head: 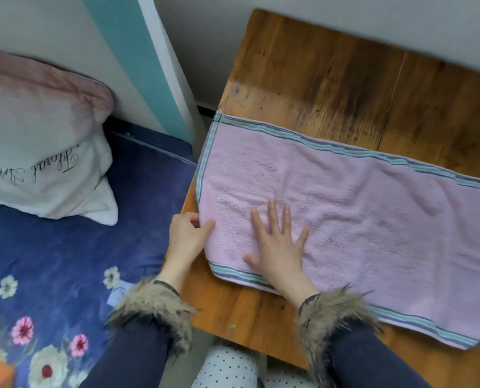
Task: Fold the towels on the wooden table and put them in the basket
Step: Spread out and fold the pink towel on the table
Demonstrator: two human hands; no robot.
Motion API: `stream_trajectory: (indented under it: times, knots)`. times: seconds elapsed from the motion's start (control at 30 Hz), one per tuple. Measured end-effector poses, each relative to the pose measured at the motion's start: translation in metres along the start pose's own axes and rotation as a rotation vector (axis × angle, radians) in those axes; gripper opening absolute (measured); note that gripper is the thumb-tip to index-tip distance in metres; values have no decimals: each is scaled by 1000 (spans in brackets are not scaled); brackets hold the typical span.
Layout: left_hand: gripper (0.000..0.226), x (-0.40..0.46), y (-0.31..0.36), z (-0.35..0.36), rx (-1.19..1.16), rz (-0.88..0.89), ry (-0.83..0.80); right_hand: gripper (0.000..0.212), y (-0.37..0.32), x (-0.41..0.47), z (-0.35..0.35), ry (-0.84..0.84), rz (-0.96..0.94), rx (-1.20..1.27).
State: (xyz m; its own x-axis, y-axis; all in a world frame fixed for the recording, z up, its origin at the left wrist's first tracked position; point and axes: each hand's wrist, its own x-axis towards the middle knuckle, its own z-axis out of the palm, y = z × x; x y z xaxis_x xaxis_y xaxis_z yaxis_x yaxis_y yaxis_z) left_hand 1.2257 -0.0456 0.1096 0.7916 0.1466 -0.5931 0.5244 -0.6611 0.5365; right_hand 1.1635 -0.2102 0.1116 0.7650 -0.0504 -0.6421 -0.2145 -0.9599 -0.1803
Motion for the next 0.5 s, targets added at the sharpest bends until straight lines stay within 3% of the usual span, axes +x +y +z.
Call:
stream_trajectory:
  times: [0.13,0.27,0.5]
  knots:
    - [23,-11,11,-4,-146,147,-65,96,-3,1,-1,-12,5,-25]
    - [27,-9,1,-14,-138,172,-105,95,-1,1,-3,-39,-5,-33]
    - [36,-3,-34,-38,103,149,109,84,-2,3,-4,-41,-15,37]
